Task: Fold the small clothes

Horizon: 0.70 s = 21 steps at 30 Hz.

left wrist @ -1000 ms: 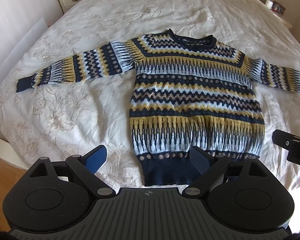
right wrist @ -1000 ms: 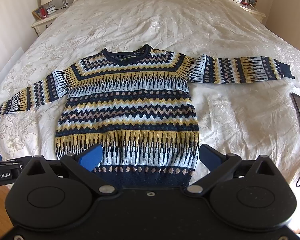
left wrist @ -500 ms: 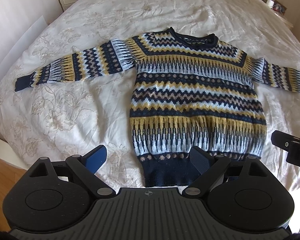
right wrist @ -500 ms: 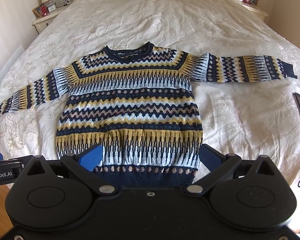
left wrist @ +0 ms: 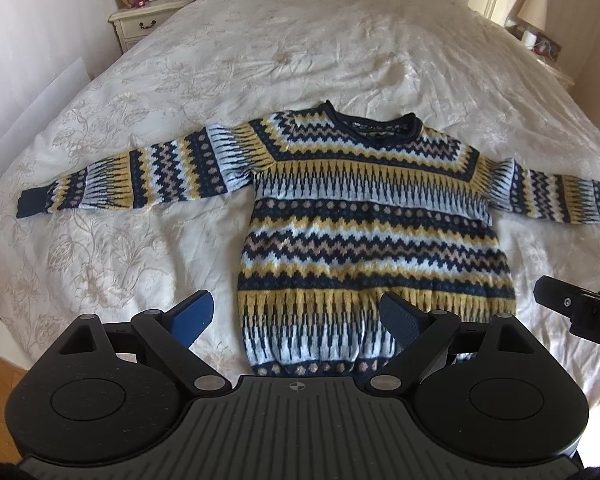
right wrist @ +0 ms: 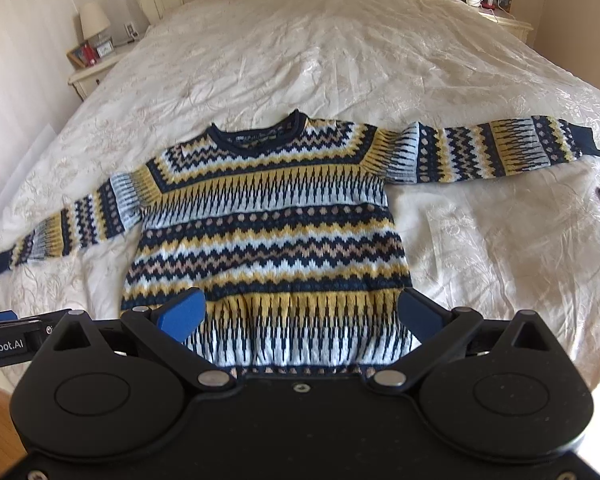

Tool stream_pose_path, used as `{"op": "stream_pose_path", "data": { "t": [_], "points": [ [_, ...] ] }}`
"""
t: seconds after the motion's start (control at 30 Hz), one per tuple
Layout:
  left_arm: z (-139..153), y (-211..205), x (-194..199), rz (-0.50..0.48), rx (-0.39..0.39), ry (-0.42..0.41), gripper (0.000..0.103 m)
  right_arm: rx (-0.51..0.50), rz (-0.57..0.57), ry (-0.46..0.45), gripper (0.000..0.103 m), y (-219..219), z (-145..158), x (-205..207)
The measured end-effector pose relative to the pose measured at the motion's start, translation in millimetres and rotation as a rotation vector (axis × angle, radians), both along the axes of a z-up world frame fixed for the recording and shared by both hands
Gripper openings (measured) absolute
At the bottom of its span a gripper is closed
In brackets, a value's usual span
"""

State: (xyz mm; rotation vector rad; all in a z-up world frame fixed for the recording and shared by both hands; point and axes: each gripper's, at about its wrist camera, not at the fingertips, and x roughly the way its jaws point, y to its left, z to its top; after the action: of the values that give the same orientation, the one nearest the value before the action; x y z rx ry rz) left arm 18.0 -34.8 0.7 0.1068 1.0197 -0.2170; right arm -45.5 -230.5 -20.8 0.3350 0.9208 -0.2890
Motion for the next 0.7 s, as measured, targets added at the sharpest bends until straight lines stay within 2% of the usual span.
{"op": "stream_pose_path", "data": {
  "t": [0.27,0.47,0.7],
  "points": [
    [2,-38,27,-0.005,-0.063,-0.067,0.091,-0.01,-0.03,-0.12,0.102,-51,-1,17],
    [-3,-72,48,0.016,-0.093,-0.115,0.091,-0.092,-0.046,-0.245,0.102,-104,-7,36],
    [-12,-115,70,0.048,-0.031,-0.09,0.091,-0.159,-0.097,-0.16,0.102,-178,-36,68]
  ]
}}
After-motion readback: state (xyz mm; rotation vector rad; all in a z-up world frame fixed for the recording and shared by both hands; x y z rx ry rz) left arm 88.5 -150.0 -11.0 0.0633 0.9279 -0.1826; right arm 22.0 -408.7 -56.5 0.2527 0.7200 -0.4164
